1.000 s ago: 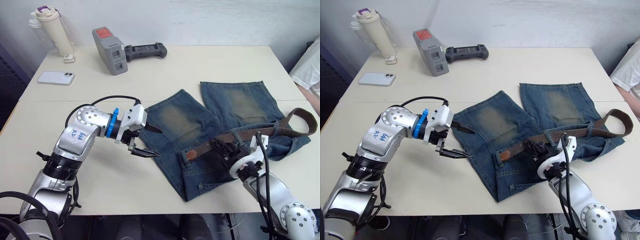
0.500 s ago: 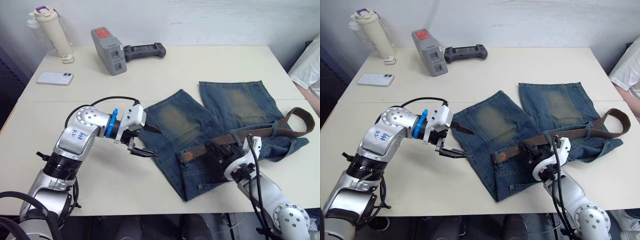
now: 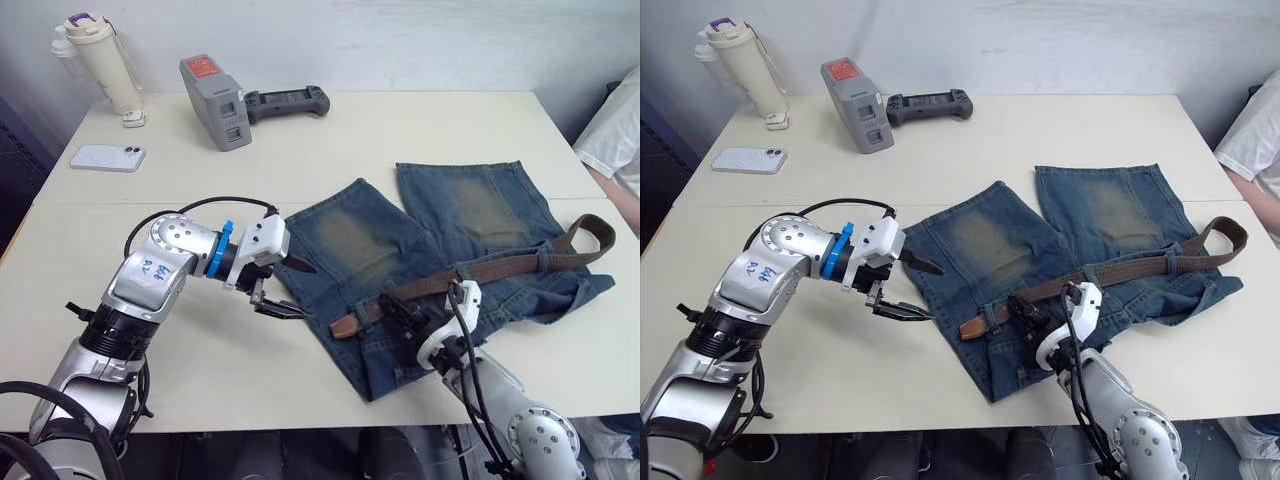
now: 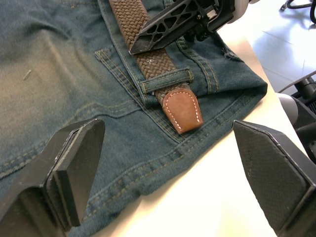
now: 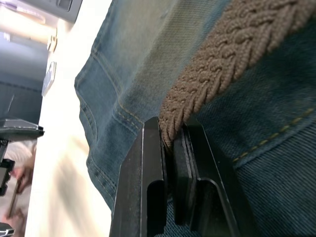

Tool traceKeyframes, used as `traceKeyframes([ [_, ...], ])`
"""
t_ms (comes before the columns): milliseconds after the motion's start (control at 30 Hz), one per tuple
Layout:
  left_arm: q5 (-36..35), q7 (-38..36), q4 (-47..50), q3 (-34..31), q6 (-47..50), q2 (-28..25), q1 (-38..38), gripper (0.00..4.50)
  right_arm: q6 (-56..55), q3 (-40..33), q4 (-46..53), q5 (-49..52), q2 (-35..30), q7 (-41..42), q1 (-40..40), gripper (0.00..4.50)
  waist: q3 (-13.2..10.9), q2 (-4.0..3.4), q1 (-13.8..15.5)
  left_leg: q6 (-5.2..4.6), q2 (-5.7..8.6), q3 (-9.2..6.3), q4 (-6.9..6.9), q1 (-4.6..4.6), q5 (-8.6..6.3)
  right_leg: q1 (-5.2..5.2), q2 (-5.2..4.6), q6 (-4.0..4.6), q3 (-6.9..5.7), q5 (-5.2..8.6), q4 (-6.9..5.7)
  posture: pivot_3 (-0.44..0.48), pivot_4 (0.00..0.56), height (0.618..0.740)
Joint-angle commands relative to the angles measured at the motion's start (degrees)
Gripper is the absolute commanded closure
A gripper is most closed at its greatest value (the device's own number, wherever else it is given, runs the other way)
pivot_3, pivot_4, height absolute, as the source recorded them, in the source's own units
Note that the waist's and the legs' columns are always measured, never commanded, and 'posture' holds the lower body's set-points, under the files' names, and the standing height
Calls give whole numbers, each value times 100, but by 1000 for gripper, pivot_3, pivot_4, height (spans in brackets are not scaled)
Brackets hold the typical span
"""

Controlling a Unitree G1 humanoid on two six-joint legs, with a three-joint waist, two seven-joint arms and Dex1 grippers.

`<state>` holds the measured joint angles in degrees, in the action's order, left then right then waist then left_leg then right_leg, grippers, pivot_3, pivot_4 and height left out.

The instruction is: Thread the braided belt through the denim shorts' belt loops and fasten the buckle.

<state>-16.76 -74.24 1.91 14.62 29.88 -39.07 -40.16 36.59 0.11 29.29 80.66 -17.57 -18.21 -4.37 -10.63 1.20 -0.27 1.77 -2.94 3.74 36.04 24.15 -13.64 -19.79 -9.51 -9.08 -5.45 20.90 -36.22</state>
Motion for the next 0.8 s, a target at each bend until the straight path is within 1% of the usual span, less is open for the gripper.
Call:
traceKeyframes([
  [33,-16,-50,211,-3,18,-77,-28,0,411,281,-121,143,4,172,-22,4451,2,3,-10,0,-1,0,0,0,0,0,2,0,0,0,0,0,150,740],
  [233,-48,-158,314,14,133,-175,48,0,761,254,-298,130,7,246,100,4451,4,6,-67,1,-14,1,-2,-2,1,-1,14,1,1,1,0,0,150,740],
  [300,-34,-180,325,18,145,-206,61,0,743,69,-165,376,-11,220,77,3668,4,7,-73,2,-18,1,-1,-2,1,0,17,2,1,1,-2,0,150,740],
  [333,-39,-181,332,17,172,-211,67,0,772,-5,-47,472,-91,216,66,3465,4,7,-67,2,-18,0,-2,-2,1,-1,18,2,1,1,-2,0,150,740],
  [367,-42,-185,328,13,182,-215,70,0,800,-43,27,528,-140,210,66,2907,4,7,-69,2,-18,0,-4,-1,1,-3,17,4,1,2,-2,0,150,740],
  [400,-35,-213,337,29,168,-232,84,0,822,-134,178,678,-280,128,40,2482,4,7,-69,3,-18,1,-5,-1,1,-4,17,5,1,2,-1,0,150,740],
  [433,-43,-229,340,35,178,-235,89,0,845,-235,345,842,-447,63,3,1885,4,6,-62,3,-17,1,-4,-1,1,-4,17,5,2,2,-2,0,150,740],
  [500,-84,-260,336,27,222,-225,102,0,849,-428,657,1219,-801,-66,-110,1091,3,6,-11,3,-16,3,-3,0,0,-4,16,5,4,2,-2,0,150,740],
  [533,-101,-303,339,44,254,-231,104,0,853,-528,813,1446,-1036,-131,-198,536,3,6,12,3,-16,3,-3,1,-1,-4,16,5,4,2,1,0,150,740],
  [567,-108,-356,341,68,272,-246,113,0,857,-617,967,1658,-1258,-162,-286,191,3,6,26,3,-16,4,-3,2,-1,-5,16,5,4,2,2,0,150,740],
  [600,-107,-394,344,84,284,-256,119,0,837,-661,1067,1817,-1430,-188,-346,32,3,6,32,4,-15,6,-2,2,-3,-5,15,5,5,2,4,0,150,740],
  [667,-130,-508,356,134,348,-285,133,0,744,-779,1312,2262,-1796,-217,-519,32,3,7,47,2,-15,6,-1,3,-5,-1,14,5,3,2,10,0,150,740],
  [800,-248,-681,411,234,628,-322,145,0,1027,-935,1696,2239,-2789,110,-770,32,2,7,44,0,-15,9,0,2,-6,-2,14,5,5,2,15,0,150,740],
])
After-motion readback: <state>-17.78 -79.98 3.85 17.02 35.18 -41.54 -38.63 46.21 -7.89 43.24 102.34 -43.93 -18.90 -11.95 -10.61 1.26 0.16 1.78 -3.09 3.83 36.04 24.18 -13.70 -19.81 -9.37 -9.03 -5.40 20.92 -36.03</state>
